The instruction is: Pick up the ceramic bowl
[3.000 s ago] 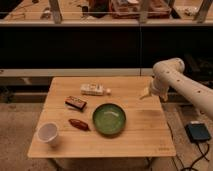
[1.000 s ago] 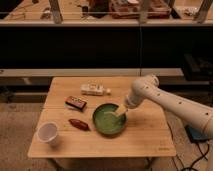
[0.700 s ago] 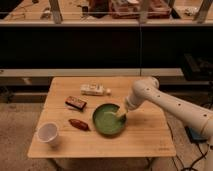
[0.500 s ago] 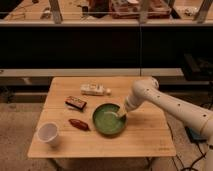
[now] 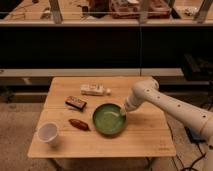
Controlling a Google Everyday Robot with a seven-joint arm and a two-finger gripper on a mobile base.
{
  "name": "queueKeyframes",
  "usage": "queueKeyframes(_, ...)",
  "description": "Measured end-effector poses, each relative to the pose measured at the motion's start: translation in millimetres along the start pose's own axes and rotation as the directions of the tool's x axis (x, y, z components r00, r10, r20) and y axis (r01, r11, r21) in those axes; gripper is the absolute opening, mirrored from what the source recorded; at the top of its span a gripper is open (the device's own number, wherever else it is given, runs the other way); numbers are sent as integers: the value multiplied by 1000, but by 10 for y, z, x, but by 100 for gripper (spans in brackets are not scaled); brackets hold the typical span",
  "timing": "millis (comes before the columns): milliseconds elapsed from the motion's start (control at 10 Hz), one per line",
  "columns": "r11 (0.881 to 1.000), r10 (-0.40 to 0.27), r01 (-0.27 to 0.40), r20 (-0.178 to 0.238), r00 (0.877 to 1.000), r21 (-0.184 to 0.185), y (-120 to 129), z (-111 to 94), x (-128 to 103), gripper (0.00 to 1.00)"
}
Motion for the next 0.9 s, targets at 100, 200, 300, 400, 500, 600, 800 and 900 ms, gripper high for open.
queueKeyframes(100,1000,-1,1,1,1000,2,6,10,-3,46)
queueKeyframes(200,1000,-3,3,2,1000,2,34,65,-19,57)
queueKeyframes(300,1000,-4,4,5,1000,6,55,191,-25,68)
queueKeyframes(400,1000,-3,3,7,1000,10,58,262,-13,75)
queueKeyframes(500,1000,-9,8,14,1000,14,55,361,2,80)
queueKeyframes(600,1000,-13,13,10,1000,12,50,335,24,80)
queueKeyframes(800,1000,-16,15,12,1000,8,66,316,12,80)
queueKeyframes(900,1000,-14,14,14,1000,7,70,310,6,77)
